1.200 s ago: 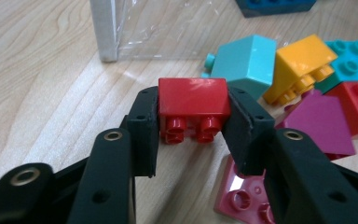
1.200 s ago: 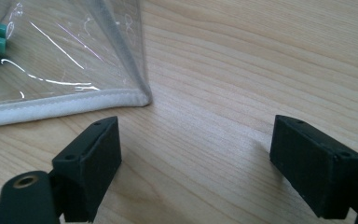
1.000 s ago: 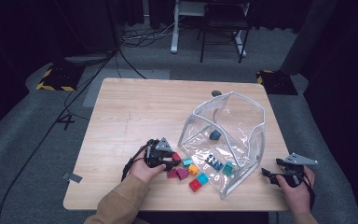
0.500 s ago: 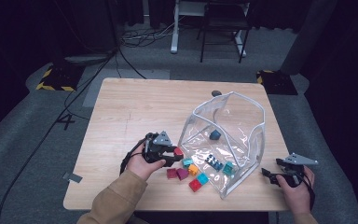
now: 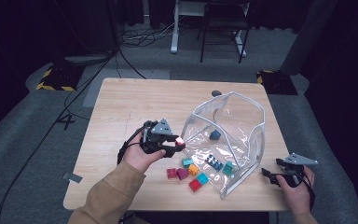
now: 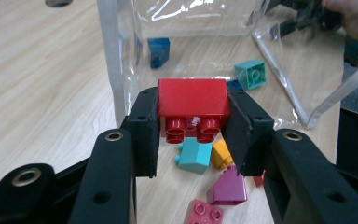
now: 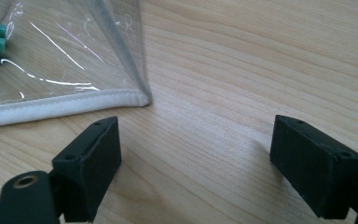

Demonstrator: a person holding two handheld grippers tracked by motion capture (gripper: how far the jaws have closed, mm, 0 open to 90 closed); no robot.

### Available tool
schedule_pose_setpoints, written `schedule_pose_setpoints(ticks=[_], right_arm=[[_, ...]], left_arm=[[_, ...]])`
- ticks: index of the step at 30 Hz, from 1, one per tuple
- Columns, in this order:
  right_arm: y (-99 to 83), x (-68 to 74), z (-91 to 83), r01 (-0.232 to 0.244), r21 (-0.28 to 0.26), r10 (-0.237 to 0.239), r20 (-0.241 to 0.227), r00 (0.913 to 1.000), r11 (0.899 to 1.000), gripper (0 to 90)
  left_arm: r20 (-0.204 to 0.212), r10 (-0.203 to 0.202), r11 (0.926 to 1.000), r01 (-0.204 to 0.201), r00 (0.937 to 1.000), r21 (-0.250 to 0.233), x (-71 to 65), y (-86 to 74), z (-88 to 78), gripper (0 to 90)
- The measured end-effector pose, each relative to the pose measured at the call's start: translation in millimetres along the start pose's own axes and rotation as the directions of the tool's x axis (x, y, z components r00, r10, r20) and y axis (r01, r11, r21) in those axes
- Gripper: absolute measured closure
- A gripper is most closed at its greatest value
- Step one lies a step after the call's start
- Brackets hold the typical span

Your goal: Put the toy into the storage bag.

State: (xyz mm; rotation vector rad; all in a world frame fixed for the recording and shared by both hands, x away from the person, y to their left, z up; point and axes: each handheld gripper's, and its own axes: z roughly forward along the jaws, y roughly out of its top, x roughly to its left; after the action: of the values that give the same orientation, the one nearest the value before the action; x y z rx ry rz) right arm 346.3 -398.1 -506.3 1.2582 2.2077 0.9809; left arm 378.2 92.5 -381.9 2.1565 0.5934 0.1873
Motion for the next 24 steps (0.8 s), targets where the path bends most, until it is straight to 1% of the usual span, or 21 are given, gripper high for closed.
schedule_pose_setpoints(ticks=[1,2,3,4,6,7,8,9,11,12,14,16,17,20,22,23,24], right_arm=[[0.0,0.0,0.0,0.0,0.0,0.0,0.0,1.0,1.0,16.5],[0.0,0.0,0.0,0.0,0.0,0.0,0.0,1.0,1.0,16.5],[0.0,0.0,0.0,0.0,0.0,0.0,0.0,1.0,1.0,16.4],[0.0,0.1,0.0,0.0,0.0,0.0,0.0,1.0,1.0,16.4],[0.0,0.1,0.0,0.0,0.0,0.0,0.001,1.0,1.0,16.4],[0.0,0.1,0.0,0.0,0.0,0.0,0.001,1.0,1.0,16.4],[0.0,0.2,-0.1,-0.001,0.0,0.001,0.001,1.0,1.0,16.5],[0.0,0.2,-0.1,-0.001,0.0,0.001,0.001,1.0,1.0,16.5],[-0.1,0.1,0.0,0.003,-0.001,-0.003,0.002,1.0,1.0,16.5],[-0.1,0.1,0.0,0.003,-0.001,-0.003,0.002,1.0,1.0,16.5],[-0.1,0.2,0.0,0.001,0.0,-0.001,0.002,1.0,1.0,16.5],[-0.1,0.2,0.0,0.001,-0.001,-0.001,0.002,1.0,1.0,16.5],[-0.1,0.2,0.0,0.001,-0.001,-0.001,0.002,1.0,1.0,16.5],[-0.1,0.2,0.0,0.001,0.0,-0.001,0.002,1.0,1.0,16.5],[-0.1,0.2,0.0,0.001,0.0,-0.001,0.002,1.0,1.0,16.4],[-0.1,0.2,0.0,0.001,0.0,-0.001,0.002,1.0,1.0,16.4],[0.0,0.1,0.0,0.001,-0.001,-0.001,0.002,1.0,1.0,16.4]], left_arm=[[-0.002,0.005,1.0,-0.005,1.0,-0.001,0.1,3.2,-2.1,58.8],[-0.002,0.005,1.0,-0.005,1.0,-0.001,0.1,3.2,-2.1,58.8],[-0.006,0.009,0.9999,-0.009,0.9999,-0.008,-0.1,9.4,-6.0,58.8],[-0.006,0.009,0.9999,-0.009,0.9999,-0.008,-0.1,9.4,-6.0,58.8],[-0.018,0.013,0.9999,-0.013,0.9998,-0.008,-0.6,18.1,-10.6,58.9],[-0.018,0.013,0.9999,-0.013,0.9998,-0.008,-0.6,18.1,-10.6,58.8],[-0.016,0.015,0.9998,-0.015,0.9998,-0.013,-0.6,23.8,-13.9,58.9],[-0.016,0.015,0.9998,-0.015,0.9998,-0.013,-0.6,23.8,-13.9,58.8],[-0.018,0.018,0.9994,-0.019,0.9997,-0.03,-1.7,32.6,-19.1,58.8],[-0.015,0.024,0.9993,-0.024,0.9996,-0.029,-1.7,35.5,-20.8,58.8],[-0.014,0.026,0.9992,-0.026,0.9996,-0.029,-2.1,38.3,-22.0,58.8],[-0.01,0.034,0.9987,-0.035,0.9994,-0.038,-2.7,46.7,-25.6,58.9],[-0.01,0.034,0.9987,-0.035,0.9994,-0.038,-2.7,46.7,-25.6,58.8],[-0.01,0.04,0.9976,-0.04,0.9992,-0.057,-3.0,56.8,-30.7,58.8],[-0.009,0.046,0.9972,-0.047,0.9989,-0.059,-3.2,61.9,-32.7,58.9],[-0.009,0.046,0.9972,-0.047,0.9989,-0.059,-3.2,61.9,-32.7,58.8],[-0.007,0.047,0.9965,-0.048,0.9989,-0.068,-3.6,67.3,-34.2,58.8]])
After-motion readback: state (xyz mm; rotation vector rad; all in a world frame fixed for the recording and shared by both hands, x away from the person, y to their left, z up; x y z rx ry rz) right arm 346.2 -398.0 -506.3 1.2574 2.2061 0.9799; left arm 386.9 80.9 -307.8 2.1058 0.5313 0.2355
